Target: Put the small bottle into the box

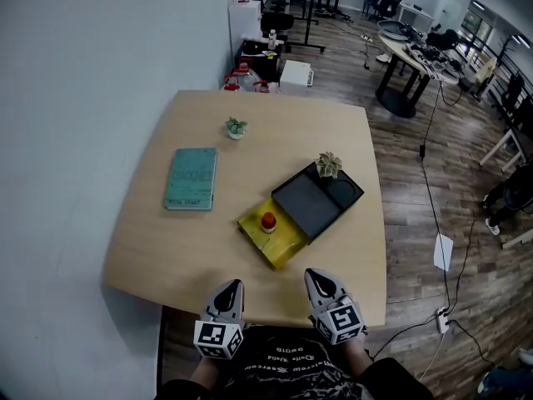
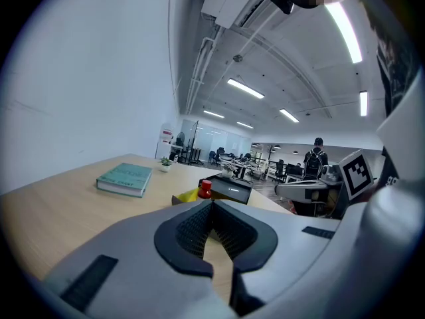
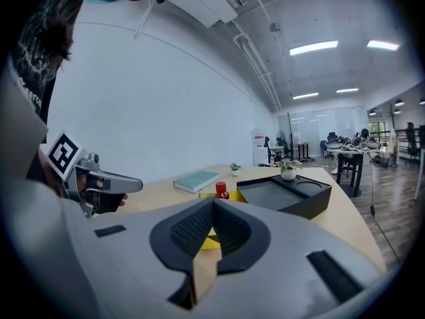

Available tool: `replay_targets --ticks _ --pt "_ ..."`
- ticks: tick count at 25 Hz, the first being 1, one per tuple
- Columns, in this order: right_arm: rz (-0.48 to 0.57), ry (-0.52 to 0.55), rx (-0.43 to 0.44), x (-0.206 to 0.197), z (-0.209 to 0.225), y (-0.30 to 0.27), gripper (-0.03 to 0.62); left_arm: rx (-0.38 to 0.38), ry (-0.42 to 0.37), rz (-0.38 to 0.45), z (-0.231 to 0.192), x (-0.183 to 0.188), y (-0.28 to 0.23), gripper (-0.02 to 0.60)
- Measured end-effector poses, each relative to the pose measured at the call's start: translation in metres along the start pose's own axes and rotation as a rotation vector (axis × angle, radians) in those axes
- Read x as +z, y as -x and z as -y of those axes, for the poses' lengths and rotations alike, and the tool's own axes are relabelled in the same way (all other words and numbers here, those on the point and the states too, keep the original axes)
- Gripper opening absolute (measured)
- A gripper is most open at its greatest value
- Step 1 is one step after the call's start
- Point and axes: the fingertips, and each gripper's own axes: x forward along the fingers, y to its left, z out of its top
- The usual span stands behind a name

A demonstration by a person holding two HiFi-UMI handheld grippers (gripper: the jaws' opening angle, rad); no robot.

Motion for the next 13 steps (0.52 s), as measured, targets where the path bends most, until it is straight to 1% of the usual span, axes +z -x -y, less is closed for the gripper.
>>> replay_targets --ticks 13 --pt "-0.032 0.039 -0.036 -0.0018 0.0092 -0.0021 0.005 -0.016 -0.011 -0.009 0.0020 0.0041 -0.0111 0.005"
